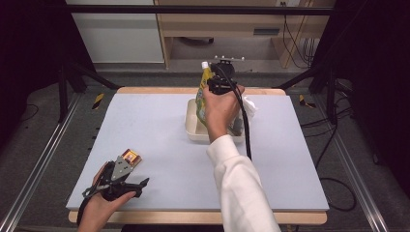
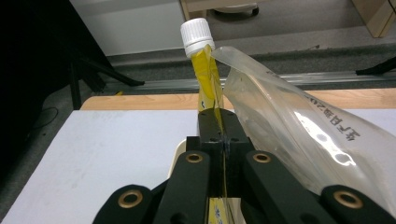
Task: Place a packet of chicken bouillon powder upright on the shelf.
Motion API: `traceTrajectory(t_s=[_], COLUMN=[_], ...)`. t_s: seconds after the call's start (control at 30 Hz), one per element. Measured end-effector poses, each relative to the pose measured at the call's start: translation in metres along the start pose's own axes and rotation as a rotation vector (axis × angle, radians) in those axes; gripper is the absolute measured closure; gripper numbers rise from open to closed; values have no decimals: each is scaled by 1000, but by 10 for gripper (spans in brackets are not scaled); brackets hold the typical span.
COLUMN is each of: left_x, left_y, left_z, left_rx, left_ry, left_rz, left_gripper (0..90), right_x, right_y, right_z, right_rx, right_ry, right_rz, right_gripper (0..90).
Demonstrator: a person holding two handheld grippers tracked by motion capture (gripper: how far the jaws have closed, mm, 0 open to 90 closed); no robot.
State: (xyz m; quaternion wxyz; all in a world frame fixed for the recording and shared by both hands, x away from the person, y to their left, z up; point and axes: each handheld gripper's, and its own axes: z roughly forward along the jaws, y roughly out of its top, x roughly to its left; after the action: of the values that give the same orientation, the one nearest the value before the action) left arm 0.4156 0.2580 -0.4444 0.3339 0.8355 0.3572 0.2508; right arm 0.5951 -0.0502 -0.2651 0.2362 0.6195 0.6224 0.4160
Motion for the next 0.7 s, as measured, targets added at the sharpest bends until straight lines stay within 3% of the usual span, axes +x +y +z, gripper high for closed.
traceTrajectory(t_s=[0.27, 0.7], left_x=[0, -2], left_y=[1, 1], left_z=[-2, 0], left_rx=[1, -1], left_ry=[-1, -6], left_rz=[12, 9], left_gripper=[106, 106], right_x=[1, -9], right_y=[-10, -13], right_z=[1, -3], right_rx=[-24, -46], right_ry=[-20, -33], right_rz=[13, 20], right_gripper=[900, 900])
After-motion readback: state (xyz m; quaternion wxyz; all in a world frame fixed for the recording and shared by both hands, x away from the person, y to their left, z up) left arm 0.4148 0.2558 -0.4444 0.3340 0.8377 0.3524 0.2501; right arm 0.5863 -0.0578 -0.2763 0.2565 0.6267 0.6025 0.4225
